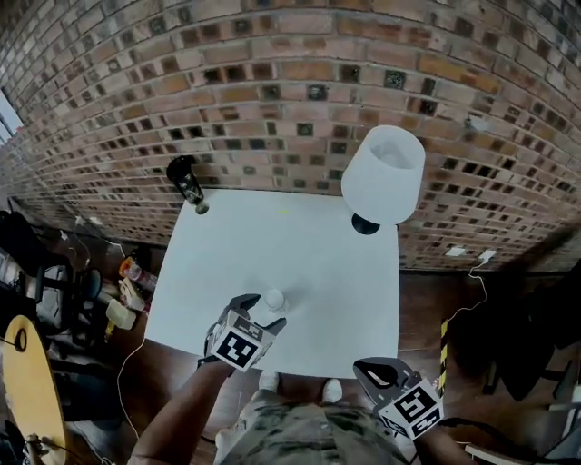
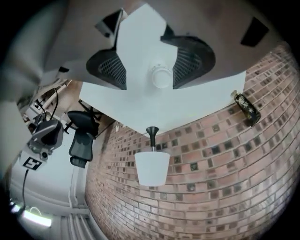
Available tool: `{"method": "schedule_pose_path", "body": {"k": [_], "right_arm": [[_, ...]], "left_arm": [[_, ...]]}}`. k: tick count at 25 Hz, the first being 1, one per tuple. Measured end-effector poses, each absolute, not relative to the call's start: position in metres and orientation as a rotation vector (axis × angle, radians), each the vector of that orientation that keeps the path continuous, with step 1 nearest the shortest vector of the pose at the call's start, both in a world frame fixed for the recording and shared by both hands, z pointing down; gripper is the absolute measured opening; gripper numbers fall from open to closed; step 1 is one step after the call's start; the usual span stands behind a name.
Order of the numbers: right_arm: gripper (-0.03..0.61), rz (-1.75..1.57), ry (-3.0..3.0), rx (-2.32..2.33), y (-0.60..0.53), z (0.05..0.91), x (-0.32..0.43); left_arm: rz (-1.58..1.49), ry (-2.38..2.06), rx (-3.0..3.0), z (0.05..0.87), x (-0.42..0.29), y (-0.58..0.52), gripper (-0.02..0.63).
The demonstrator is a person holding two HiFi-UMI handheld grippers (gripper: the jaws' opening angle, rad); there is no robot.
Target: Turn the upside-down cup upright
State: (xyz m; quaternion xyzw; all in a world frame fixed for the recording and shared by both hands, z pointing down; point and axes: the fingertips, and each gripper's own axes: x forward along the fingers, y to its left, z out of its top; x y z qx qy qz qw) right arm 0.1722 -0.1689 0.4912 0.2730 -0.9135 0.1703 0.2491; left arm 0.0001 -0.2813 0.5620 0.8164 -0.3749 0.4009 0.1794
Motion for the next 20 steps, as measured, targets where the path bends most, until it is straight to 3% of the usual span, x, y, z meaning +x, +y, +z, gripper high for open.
{"method": "schedule_pose_path", "body": {"k": [3,11,16,20], "right_arm": [[0.002,0.478,-2.469,0.889,-0.185,0.478,0.168],[0.003,0.523,-2.389,1.063,-0.200,0.483,0.161],[0.002,0.554,-2.349,1.112,-0.198,0.485,0.156],[0.003,0.568,-2.329,1.136,-0.197,0.488,0.153]], "left_arm": [[1.297,-0.949,2.310,0.595,0.003,-0.308,0.347],[1.458,-0.704,2.273,0.651,0.008,-0.323,0.345],[1.474,-0.676,2.314,0.663,0.011,-0.326,0.283],[1.377,-0.649,2.377,0.660,0.012,-0.323,0.275]]}}
